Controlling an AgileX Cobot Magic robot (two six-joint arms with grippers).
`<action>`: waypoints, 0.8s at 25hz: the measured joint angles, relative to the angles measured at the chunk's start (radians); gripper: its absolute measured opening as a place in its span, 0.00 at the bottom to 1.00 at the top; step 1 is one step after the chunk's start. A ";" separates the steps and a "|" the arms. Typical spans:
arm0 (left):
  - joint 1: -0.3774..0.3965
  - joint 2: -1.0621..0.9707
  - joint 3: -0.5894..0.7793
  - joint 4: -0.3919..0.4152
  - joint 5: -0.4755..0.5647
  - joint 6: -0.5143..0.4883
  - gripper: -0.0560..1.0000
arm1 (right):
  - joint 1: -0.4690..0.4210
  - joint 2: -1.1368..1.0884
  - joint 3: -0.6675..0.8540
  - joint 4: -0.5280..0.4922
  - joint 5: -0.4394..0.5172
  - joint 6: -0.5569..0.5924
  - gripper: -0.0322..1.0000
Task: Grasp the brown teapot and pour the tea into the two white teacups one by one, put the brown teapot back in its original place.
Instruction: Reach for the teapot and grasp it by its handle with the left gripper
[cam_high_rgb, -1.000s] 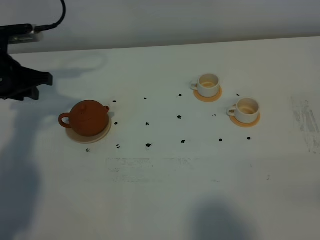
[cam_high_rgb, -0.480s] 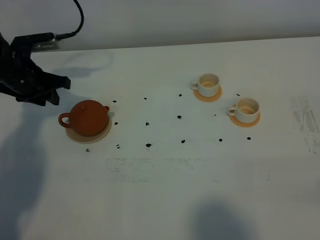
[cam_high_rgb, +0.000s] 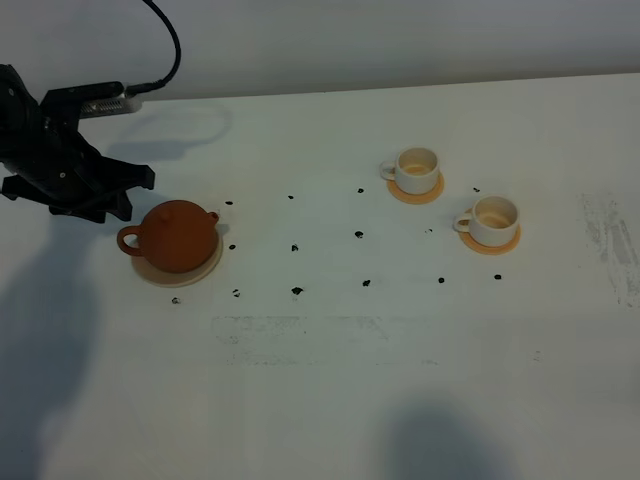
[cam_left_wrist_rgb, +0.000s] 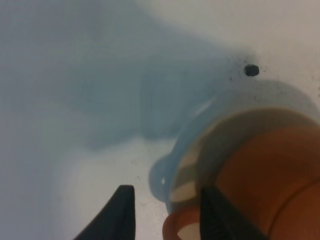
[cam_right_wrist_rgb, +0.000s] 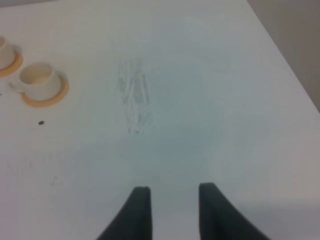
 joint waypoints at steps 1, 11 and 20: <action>0.000 0.006 0.000 0.000 0.000 0.000 0.34 | 0.000 0.000 0.000 0.000 0.000 0.000 0.25; 0.000 0.029 0.000 0.001 -0.008 0.002 0.34 | 0.000 0.000 0.000 0.000 0.000 0.000 0.25; 0.000 0.029 0.000 0.002 0.055 0.004 0.34 | 0.000 0.000 0.000 0.000 0.000 0.000 0.25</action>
